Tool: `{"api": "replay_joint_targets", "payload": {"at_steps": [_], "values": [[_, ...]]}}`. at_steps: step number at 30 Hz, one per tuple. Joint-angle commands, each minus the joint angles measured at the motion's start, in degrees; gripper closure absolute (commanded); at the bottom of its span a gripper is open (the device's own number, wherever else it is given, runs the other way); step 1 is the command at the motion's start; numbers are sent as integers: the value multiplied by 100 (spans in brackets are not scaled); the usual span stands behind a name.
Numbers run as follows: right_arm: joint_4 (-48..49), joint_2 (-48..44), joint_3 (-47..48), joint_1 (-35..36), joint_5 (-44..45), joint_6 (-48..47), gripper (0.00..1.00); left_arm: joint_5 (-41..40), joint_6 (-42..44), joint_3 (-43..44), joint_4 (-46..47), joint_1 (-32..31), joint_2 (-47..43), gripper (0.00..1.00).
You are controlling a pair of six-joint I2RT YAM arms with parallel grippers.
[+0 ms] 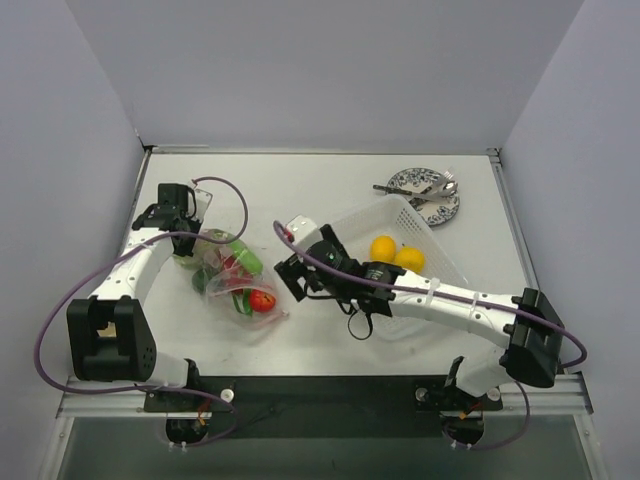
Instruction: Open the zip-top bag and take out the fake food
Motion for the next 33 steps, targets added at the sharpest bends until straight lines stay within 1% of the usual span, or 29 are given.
{"api": "replay_joint_targets", "payload": {"at_steps": [1, 2, 4, 5, 6, 7, 10, 12, 14, 15, 16, 18, 19, 20, 23, 24, 27, 33], "values": [[652, -225, -249, 709, -1128, -409, 18, 74, -81, 203, 19, -24, -72, 100], [723, -112, -258, 745, -1286, -366, 29, 74, -90, 211, 19, -24, -72, 100], [802, 46, -188, 780, -1759, -199, 43, 100, -125, 220, 10, -32, -63, 100], [811, 221, -135, 780, -1954, -163, 54, 109, -134, 211, 1, -41, -63, 100], [820, 319, -22, 772, -2069, -111, 58, 109, -134, 211, -8, -41, -63, 100], [872, 407, 23, 780, -2218, -15, 59, 109, -143, 211, -8, -59, -72, 100], [1004, 732, 216, 763, -2465, 127, 60, 83, -143, 220, -16, -76, -89, 100], [1066, 1004, 374, 728, -2790, 285, 60, 91, -143, 229, -34, -85, -89, 100], [1180, 1268, 471, 675, -2966, 451, 54, 100, -152, 246, -51, -85, -107, 100], [1233, 1356, 515, 649, -2975, 504, 47, 100, -152, 238, -52, -94, -107, 100], [1268, 1540, 620, 579, -2949, 548, 33, 100, -160, 238, -43, -94, -116, 100], [1286, 1708, 708, 491, -2678, 645, 21, 118, -152, 229, -52, -103, -151, 100], [1295, 1839, 787, 456, -2581, 654, 0, 126, -160, 220, -52, -111, -151, 100], [1286, 1901, 831, 403, -2223, 646, 0, 126, -152, 194, -52, -112, -160, 100], [1295, 2121, 981, 394, -1825, 514, 0, 144, -134, 176, -52, -103, -177, 100], [1225, 2200, 1042, 394, -1520, 462, 0, 153, -134, 168, -43, -111, -186, 100], [1076, 2603, 1297, 403, -1254, 400, 0, 188, -134, 185, -60, -120, -204, 100], [944, 3227, 1631, 403, -1086, 435, 0, 232, -125, 246, -122, -147, -212, 100]]}}
